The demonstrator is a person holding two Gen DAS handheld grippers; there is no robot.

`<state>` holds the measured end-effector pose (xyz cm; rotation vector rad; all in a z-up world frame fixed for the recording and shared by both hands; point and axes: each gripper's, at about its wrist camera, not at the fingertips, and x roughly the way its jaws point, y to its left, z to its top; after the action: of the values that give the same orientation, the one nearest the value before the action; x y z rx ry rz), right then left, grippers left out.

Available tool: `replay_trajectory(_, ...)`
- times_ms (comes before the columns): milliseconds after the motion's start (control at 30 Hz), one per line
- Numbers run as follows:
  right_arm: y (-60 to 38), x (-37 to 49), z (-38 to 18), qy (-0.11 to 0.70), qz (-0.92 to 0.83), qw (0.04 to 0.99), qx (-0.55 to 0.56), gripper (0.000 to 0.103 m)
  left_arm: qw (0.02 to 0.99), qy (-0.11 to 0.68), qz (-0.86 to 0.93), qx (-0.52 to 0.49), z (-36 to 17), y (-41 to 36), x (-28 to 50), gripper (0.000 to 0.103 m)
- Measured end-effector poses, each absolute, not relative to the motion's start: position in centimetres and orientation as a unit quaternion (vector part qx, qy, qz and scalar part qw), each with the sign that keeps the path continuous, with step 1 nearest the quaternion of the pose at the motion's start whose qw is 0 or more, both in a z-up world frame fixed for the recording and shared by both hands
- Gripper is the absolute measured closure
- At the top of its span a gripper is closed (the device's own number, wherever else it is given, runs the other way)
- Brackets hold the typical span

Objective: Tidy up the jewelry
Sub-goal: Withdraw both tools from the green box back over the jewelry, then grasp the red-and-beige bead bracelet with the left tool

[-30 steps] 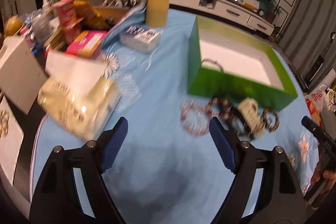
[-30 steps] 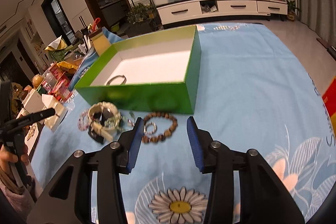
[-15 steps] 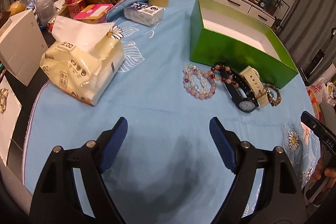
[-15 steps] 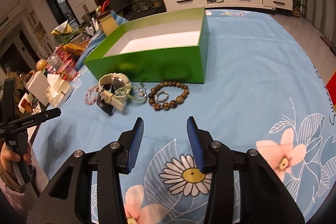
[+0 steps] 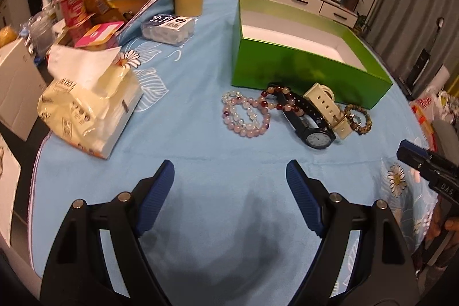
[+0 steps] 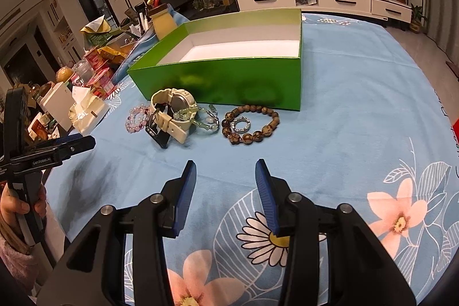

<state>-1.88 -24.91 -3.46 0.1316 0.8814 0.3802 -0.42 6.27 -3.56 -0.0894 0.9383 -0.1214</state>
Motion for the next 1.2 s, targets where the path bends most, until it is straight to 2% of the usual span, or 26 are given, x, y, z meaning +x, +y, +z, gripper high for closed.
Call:
replay_trajectory(300, -24.2, -0.7, -4.6, 0.431, 0.181, 0.883, 0.046, 0.059, 0.889, 0.449, -0.087, -0.015, -4.4, 4.8, 0.9, 0.024)
replay_trajectory(467, -24.0, 0.4, -4.7, 0.428, 0.178, 0.885, 0.034, 0.059, 0.889, 0.447, -0.092, -0.012, -4.6, 4.4, 2.0, 0.034)
replay_trajectory(700, -23.8, 2.0, -4.5, 0.421, 0.179, 0.888, 0.033, 0.059, 0.889, 0.444, -0.107, -0.003, -4.8, 4.0, 3.2, 0.042)
replay_trajectory(1000, -24.2, 2.5, -4.8, 0.424, 0.176, 0.887, 0.052, 0.059, 0.885, 0.420, -0.165, 0.118, -4.4, 0.3, 5.7, 0.054)
replay_trajectory(1133, -24.6, 2.5, -4.6, 0.422, 0.173, 0.888, 0.058, 0.059, 0.871, 0.431, -0.192, 0.139, -5.1, -0.2, 7.0, 0.065)
replay_trajectory(1200, -24.9, 2.5, -4.6, 0.421, 0.171, 0.889, 0.060, 0.059, 0.866, 0.437, -0.195, 0.145, -5.5, -0.1, 7.4, 0.065)
